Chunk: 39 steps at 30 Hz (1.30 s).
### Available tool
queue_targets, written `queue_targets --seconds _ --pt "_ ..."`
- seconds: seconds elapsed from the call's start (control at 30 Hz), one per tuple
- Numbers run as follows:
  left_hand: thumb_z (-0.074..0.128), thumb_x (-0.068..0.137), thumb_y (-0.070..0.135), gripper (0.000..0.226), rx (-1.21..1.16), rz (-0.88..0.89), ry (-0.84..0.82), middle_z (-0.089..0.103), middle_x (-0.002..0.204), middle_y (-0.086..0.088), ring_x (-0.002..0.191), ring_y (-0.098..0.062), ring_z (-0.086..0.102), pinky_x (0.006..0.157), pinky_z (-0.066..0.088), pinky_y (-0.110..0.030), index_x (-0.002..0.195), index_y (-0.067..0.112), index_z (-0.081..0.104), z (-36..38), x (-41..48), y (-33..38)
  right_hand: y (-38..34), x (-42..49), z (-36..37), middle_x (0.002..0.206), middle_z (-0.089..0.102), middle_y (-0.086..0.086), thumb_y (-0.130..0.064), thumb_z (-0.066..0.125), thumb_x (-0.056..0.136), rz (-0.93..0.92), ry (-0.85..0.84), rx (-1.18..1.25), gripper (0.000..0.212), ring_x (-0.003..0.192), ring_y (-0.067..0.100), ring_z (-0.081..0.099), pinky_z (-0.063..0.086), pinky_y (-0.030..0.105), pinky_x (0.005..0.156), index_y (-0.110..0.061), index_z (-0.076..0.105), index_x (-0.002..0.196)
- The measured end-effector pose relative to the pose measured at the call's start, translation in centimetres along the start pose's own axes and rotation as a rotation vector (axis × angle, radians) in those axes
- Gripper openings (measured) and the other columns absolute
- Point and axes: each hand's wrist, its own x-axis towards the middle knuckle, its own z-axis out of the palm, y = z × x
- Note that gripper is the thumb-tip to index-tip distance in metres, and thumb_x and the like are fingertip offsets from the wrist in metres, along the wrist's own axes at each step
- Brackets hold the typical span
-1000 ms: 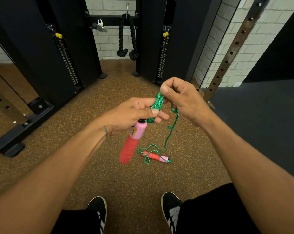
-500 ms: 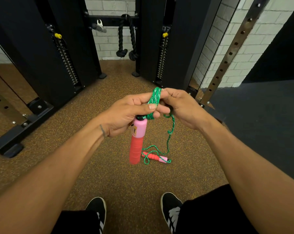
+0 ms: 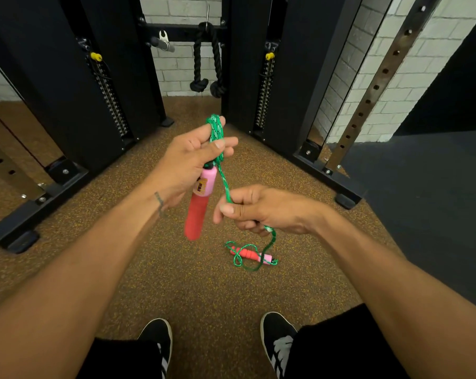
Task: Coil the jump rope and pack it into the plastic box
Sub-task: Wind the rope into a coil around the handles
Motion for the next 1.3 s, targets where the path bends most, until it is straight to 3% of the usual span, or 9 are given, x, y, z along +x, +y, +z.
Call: queue_targets --seconds 0.13,0.23,0.3,0.37,0.53,0.73,0.93,1.1,1.3 --pt "0.054 0.099 0.021 0.030 0.270 -0.058 -0.083 0.070 0.112 0.019 0.109 -0.003 0.066 0.101 0.049 -0.043 0.127 0.010 0.058 0.2 -0.2 -0.9 -1.4 -0.9 -0.4 0.058 0.046 -0.014 -0.037 0.052 0.101 -0.103 0.107 -0.466 0.027 0.053 0.001 0.041 0.034 0.019 0.056 -0.019 0.072 0.099" --pt "0.056 0.098 0.030 0.033 0.377 -0.079 -0.128 0.072 0.095 0.004 0.090 -0.010 0.069 0.079 0.056 -0.045 0.094 -0.003 0.053 1.7 -0.8 -1.9 -1.7 -1.1 -0.8 0.058 0.051 -0.014 -0.043 0.054 0.099 -0.110 0.148 -0.714 0.028 0.055 0.000 0.047 0.032 0.016 0.055 -0.025 0.073 0.090" --pt "0.055 0.091 0.037 0.038 0.451 -0.054 -0.171 0.060 0.077 -0.012 0.070 -0.017 0.054 0.063 0.047 -0.044 0.088 0.000 0.050 2.4 -1.1 -2.4 -1.7 -1.4 -0.9 0.063 0.061 -0.011 -0.045 0.059 0.096 -0.103 0.148 -0.623 0.026 0.056 0.002 0.054 0.044 0.024 0.057 -0.025 0.073 0.087" --pt "0.051 0.087 0.034 0.030 0.453 -0.070 -0.233 0.062 0.084 -0.022 0.073 -0.017 0.050 0.068 0.043 -0.039 0.094 0.005 0.058 2.8 -1.2 -2.6 -1.6 -1.8 -1.4 0.065 0.060 -0.002 -0.042 0.064 0.094 -0.112 0.190 -0.416 0.021 0.054 0.013 0.054 0.049 0.037 0.054 -0.024 0.073 0.087" --pt "0.038 0.104 0.020 0.030 0.145 -0.173 -0.318 0.077 0.090 -0.002 0.076 -0.007 0.067 0.079 0.051 -0.023 0.115 0.011 0.064 3.8 -1.5 -1.5 -1.5 -3.5 -4.0 0.060 0.060 -0.014 -0.012 0.055 0.100 -0.232 0.388 -0.214 0.019 0.046 -0.005 0.050 0.037 0.006 0.048 0.006 0.060 0.093" --pt "0.057 0.094 0.005 0.015 0.206 -0.171 -0.604 0.073 0.102 -0.009 0.078 0.001 0.062 0.075 0.047 -0.014 0.103 0.012 0.065 3.8 -2.3 -0.7 -0.1 -2.3 -5.0 0.073 0.068 -0.002 -0.022 0.069 0.086 -0.278 0.441 -0.156 0.014 0.065 0.011 0.059 0.050 0.023 0.062 -0.008 0.069 0.085" --pt "0.056 0.092 0.002 0.023 0.053 -0.140 -0.544 0.064 0.131 -0.013 0.081 -0.007 0.057 0.079 0.048 -0.017 0.112 0.011 0.064 3.0 -2.2 -0.1 0.2 -2.5 -6.3 0.055 0.057 -0.023 -0.025 0.060 0.097 -0.243 0.658 -0.198 0.019 0.051 -0.008 0.048 0.034 0.004 0.051 -0.016 0.065 0.081" --pt "0.057 0.090 0.003 0.054 -0.091 -0.165 -0.534 0.073 0.112 -0.001 0.078 -0.004 0.059 0.080 0.047 -0.015 0.141 0.012 0.046 2.8 -2.2 0.0 1.4 -1.5 -6.3 0.067 0.050 -0.010 -0.031 0.050 0.102 -0.169 0.605 -0.177 0.022 0.050 -0.003 0.039 0.031 0.010 0.047 -0.016 0.061 0.090" --pt "0.058 0.085 0.007 0.053 -0.153 -0.111 -0.403 0.074 0.107 -0.001 0.077 -0.004 0.057 0.082 0.046 -0.016 0.136 0.017 0.051 2.2 -1.8 0.3 2.0 -0.9 -6.3 0.064 0.043 -0.006 -0.052 0.051 0.092 -0.065 0.478 0.141 0.039 0.049 0.003 0.027 0.018 0.017 0.045 -0.016 0.065 0.093"
